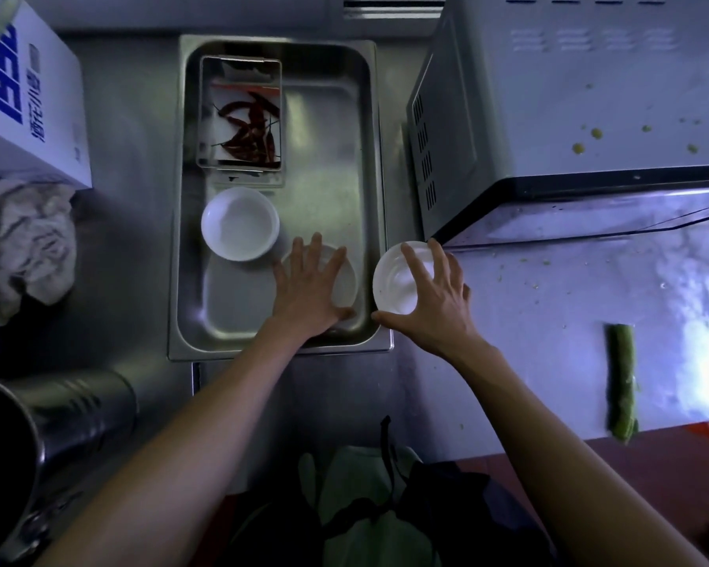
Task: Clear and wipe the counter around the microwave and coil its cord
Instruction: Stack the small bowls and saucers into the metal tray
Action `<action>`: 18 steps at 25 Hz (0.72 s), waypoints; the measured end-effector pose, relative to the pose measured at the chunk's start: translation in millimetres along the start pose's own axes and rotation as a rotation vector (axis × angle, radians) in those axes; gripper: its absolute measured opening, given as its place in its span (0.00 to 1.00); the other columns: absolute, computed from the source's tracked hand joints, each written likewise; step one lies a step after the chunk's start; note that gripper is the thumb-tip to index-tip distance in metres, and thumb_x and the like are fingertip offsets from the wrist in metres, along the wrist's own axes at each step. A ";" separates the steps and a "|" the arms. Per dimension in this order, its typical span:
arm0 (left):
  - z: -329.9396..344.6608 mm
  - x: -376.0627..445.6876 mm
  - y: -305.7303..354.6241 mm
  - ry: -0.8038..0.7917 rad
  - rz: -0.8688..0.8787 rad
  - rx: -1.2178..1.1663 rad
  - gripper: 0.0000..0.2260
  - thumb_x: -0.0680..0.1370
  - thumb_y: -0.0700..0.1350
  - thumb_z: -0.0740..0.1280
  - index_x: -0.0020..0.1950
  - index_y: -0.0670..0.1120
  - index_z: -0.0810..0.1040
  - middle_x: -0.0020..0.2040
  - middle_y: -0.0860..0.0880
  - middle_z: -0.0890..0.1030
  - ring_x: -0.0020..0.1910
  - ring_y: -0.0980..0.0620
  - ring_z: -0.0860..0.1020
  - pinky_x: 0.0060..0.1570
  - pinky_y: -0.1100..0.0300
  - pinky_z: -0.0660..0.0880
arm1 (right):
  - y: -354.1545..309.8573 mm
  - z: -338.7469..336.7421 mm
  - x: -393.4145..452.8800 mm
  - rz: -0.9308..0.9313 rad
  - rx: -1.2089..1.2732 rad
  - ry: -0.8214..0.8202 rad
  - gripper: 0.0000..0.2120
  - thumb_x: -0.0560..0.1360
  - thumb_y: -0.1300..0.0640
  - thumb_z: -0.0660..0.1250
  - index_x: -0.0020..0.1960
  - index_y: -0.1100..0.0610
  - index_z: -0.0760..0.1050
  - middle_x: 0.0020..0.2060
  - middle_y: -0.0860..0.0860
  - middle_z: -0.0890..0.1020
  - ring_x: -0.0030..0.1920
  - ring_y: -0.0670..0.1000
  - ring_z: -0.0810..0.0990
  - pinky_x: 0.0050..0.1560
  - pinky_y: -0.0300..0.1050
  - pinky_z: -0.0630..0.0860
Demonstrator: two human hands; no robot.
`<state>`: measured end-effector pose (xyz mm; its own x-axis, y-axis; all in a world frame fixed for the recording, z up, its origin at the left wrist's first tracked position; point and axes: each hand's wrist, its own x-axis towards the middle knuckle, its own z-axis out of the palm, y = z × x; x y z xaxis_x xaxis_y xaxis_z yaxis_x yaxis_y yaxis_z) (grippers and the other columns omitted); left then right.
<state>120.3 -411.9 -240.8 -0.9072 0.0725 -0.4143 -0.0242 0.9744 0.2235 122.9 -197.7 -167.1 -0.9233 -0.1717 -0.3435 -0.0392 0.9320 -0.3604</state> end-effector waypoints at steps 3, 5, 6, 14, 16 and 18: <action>-0.8 -6.4 -3.0 0.000 0.026 0.020 0.48 0.68 0.69 0.70 0.79 0.58 0.47 0.81 0.47 0.43 0.79 0.40 0.41 0.72 0.33 0.53 | -4.3 0.6 -0.3 -0.004 0.002 -0.001 0.54 0.62 0.29 0.72 0.79 0.42 0.48 0.79 0.52 0.49 0.77 0.61 0.49 0.68 0.67 0.63; -2.0 -14.2 -6.3 0.043 0.048 0.018 0.42 0.72 0.67 0.67 0.79 0.55 0.52 0.81 0.47 0.47 0.80 0.41 0.44 0.73 0.35 0.53 | -8.4 -0.6 -0.9 -0.022 -0.014 0.003 0.54 0.62 0.29 0.72 0.79 0.42 0.48 0.79 0.52 0.49 0.77 0.61 0.49 0.68 0.68 0.64; -3.1 -19.2 -8.7 0.073 0.045 0.005 0.38 0.74 0.66 0.65 0.79 0.54 0.54 0.81 0.47 0.50 0.79 0.42 0.47 0.73 0.38 0.54 | -11.6 -1.0 -1.3 -0.039 -0.025 0.003 0.54 0.62 0.29 0.72 0.79 0.42 0.48 0.79 0.52 0.49 0.77 0.62 0.49 0.69 0.69 0.64; -19.8 -60.3 -52.9 0.227 -0.079 -0.224 0.19 0.79 0.51 0.65 0.69 0.49 0.73 0.68 0.48 0.76 0.68 0.47 0.71 0.65 0.48 0.70 | -69.6 12.0 20.3 -0.261 -0.107 -0.001 0.55 0.62 0.29 0.73 0.79 0.42 0.48 0.80 0.53 0.47 0.77 0.63 0.48 0.71 0.69 0.61; -20.6 -71.2 -68.0 0.255 -0.131 -0.252 0.15 0.79 0.50 0.64 0.65 0.50 0.76 0.64 0.50 0.78 0.65 0.48 0.73 0.60 0.49 0.72 | -86.8 24.4 29.3 -0.287 -0.121 -0.024 0.55 0.62 0.28 0.72 0.79 0.42 0.47 0.80 0.53 0.46 0.78 0.64 0.47 0.71 0.70 0.59; -22.0 -78.8 -78.9 0.268 -0.174 -0.276 0.15 0.79 0.49 0.64 0.65 0.49 0.77 0.64 0.51 0.78 0.65 0.49 0.73 0.60 0.50 0.71 | -97.5 38.8 36.0 -0.279 -0.131 -0.077 0.55 0.63 0.29 0.72 0.79 0.41 0.46 0.80 0.51 0.44 0.78 0.63 0.45 0.72 0.70 0.57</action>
<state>184.4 -499.2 -206.4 -0.9559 -0.1815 -0.2309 -0.2653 0.8710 0.4134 108.2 -307.1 -178.0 -0.8385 -0.4458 -0.3132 -0.3409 0.8777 -0.3367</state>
